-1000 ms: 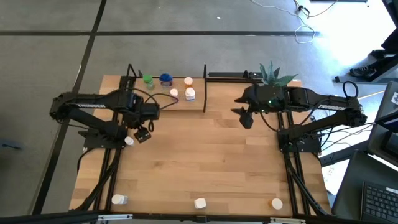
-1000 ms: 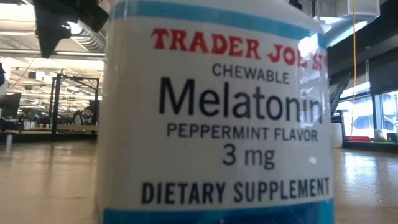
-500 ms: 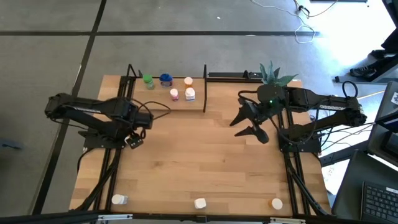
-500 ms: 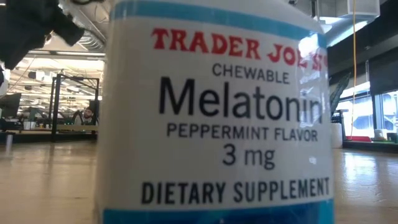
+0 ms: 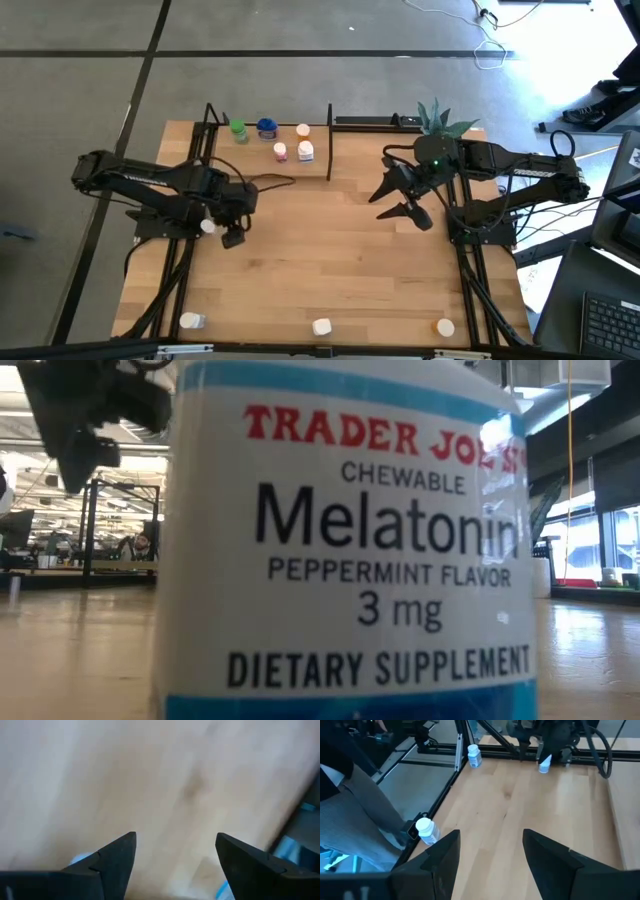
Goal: Pick and place medicine bottles onto shelf by color
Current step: Put the white pill bottle on the shelf
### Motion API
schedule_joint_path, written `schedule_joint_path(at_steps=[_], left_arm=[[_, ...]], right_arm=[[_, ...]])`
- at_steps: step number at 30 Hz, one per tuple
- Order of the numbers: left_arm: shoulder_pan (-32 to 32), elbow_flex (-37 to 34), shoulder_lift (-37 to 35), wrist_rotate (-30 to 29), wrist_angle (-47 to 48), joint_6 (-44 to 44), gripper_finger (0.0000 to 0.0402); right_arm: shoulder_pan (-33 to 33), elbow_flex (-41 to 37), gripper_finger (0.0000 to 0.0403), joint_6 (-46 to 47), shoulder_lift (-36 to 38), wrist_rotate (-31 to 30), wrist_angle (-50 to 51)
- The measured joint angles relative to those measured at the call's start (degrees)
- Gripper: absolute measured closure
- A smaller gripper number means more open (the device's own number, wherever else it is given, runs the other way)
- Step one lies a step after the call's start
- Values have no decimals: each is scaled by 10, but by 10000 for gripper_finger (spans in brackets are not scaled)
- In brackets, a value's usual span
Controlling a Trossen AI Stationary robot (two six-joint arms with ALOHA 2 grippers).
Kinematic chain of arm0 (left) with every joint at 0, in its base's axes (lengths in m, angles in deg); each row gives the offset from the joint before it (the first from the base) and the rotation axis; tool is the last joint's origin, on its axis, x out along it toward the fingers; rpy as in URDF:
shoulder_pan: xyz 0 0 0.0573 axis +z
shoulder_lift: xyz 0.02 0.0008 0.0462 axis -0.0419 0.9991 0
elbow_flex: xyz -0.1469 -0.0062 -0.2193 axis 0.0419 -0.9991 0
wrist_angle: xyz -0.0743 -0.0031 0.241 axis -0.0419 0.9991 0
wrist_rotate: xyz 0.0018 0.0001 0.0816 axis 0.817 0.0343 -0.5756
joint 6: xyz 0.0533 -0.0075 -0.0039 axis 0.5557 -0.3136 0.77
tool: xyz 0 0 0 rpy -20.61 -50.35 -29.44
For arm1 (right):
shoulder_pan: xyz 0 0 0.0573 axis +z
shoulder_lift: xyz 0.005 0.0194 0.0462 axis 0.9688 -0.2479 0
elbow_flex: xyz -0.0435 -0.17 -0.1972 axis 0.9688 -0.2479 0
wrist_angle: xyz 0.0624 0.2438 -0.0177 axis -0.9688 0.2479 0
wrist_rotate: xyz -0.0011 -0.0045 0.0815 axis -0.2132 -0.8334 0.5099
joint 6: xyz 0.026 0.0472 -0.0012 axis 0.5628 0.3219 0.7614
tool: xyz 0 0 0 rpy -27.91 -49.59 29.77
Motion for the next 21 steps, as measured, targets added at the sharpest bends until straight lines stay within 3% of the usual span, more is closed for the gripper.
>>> schedule_joint_path(at_steps=[8, 16, 21], left_arm=[[-59, 0, 0, 41, -48, 14, 134], [-201, 0, 7, 80, -65, -168, 134], [-289, 0, 10, 71, -122, -306, 134]], right_arm=[[1, 0, 185, 0, 0, 14, 9], [1, 0, 185, -3, 0, 15, 11], [1, 0, 185, -19, 0, 59, 11]])
